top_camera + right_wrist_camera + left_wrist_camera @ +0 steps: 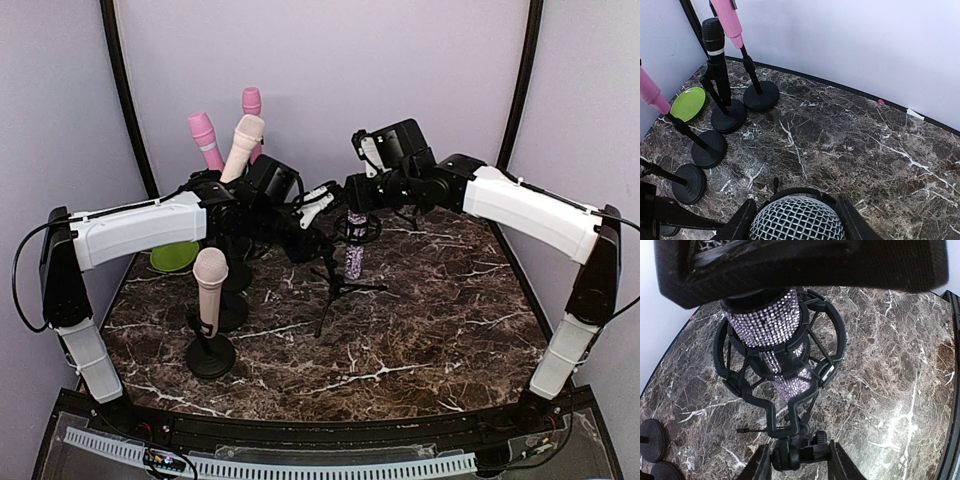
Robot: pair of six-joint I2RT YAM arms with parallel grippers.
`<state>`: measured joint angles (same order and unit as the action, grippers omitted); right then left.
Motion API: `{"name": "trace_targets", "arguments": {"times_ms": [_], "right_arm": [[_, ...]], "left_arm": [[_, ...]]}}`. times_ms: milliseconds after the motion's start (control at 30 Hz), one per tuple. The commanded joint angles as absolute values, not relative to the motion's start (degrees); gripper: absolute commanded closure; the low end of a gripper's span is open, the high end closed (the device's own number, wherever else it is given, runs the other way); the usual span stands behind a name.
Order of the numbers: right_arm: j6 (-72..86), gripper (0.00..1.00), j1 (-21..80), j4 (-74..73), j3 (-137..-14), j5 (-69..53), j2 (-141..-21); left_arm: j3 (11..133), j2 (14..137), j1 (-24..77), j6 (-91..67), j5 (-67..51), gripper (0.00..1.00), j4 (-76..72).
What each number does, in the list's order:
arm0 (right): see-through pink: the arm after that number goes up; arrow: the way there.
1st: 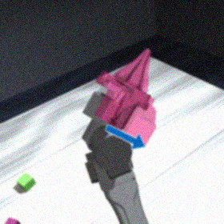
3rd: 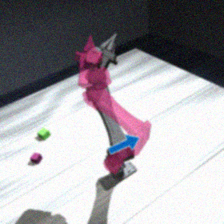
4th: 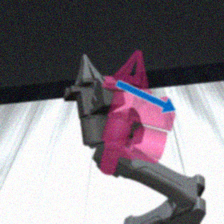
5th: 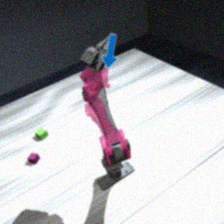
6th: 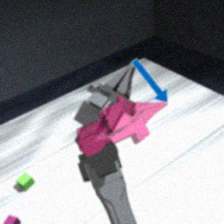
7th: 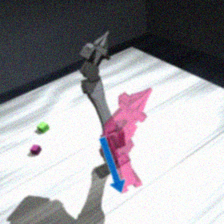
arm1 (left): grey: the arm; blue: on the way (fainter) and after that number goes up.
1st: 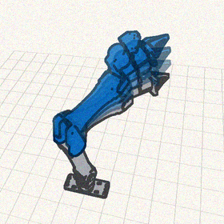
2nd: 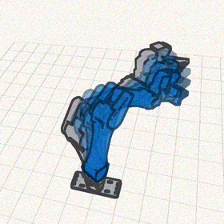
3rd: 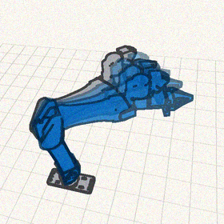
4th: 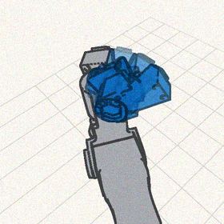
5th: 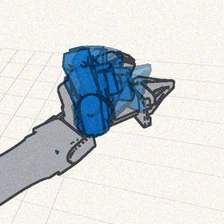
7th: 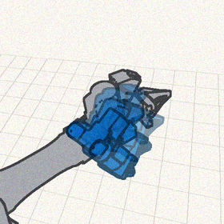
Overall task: Remove the microphone from the stand
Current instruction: Remove the microphone from the microphone stand.
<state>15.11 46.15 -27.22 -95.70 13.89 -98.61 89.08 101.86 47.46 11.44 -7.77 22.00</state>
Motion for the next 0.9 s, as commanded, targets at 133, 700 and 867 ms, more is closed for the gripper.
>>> {"name": "trace_targets", "arguments": {"times_ms": [133,700,867], "right_arm": [[14.34,0.76,46.97,-16.41,-101.72,9.88,-95.08],[16.80,0.76,45.59,-17.61,-103.79,4.99,-97.21],[20.31,0.75,45.26,-21.44,-106.70,14.63,-97.83]], "left_arm": [[88.14,102.60,47.47,11.90,-5.96,0.84,25.87],[89.18,102.04,47.42,12.99,-5.62,0.85,26.24],[88.79,102.08,47.44,13.18,-5.17,0.85,26.24]]}}
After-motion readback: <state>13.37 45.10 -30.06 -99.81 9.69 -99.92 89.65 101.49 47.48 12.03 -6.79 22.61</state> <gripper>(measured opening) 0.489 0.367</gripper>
